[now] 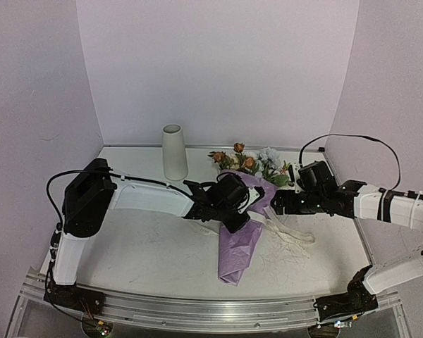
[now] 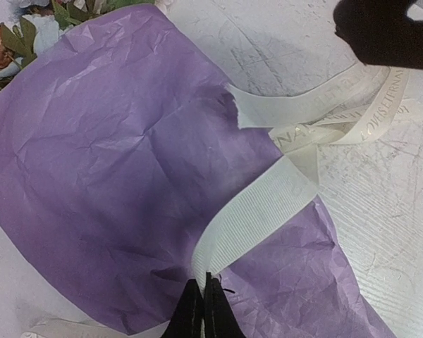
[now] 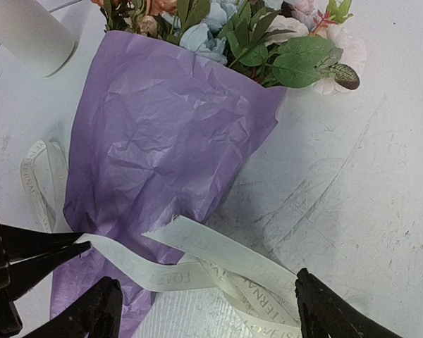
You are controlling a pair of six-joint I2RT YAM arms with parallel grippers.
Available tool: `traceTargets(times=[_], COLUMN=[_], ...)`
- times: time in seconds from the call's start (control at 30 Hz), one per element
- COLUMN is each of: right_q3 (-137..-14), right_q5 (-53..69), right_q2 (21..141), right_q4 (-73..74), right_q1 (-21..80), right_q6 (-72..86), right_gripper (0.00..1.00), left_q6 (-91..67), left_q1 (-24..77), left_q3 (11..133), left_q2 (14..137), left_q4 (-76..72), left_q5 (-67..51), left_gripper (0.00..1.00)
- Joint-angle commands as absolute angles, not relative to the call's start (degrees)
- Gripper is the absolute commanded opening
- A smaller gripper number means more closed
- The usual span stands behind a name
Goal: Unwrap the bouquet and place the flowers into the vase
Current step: Untie the ribbon from the wrapping paper.
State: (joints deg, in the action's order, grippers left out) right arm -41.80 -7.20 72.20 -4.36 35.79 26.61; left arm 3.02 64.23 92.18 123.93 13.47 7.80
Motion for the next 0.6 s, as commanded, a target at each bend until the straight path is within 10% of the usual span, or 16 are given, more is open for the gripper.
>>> traceTargets(times=[0.0,0.57], right_q3=[-43.2,-44.4], right_q5=[-8.7,-8.7], right_q2=[72.8,74.4], right_q4=[-2.9,-2.3], right_q1=[36.1,36.1], right_q6=[27.1,27.2], right_gripper=[0.86,0.86], left_q6=[1.2,-19.7], left_q1=[64.2,61.0], left_q3=[92.3,79.2], left_q2=[118.1,105.6], left_q4=[11.9,6.3], left_q5=[11.1,48.4], left_gripper=[0.0,0.0])
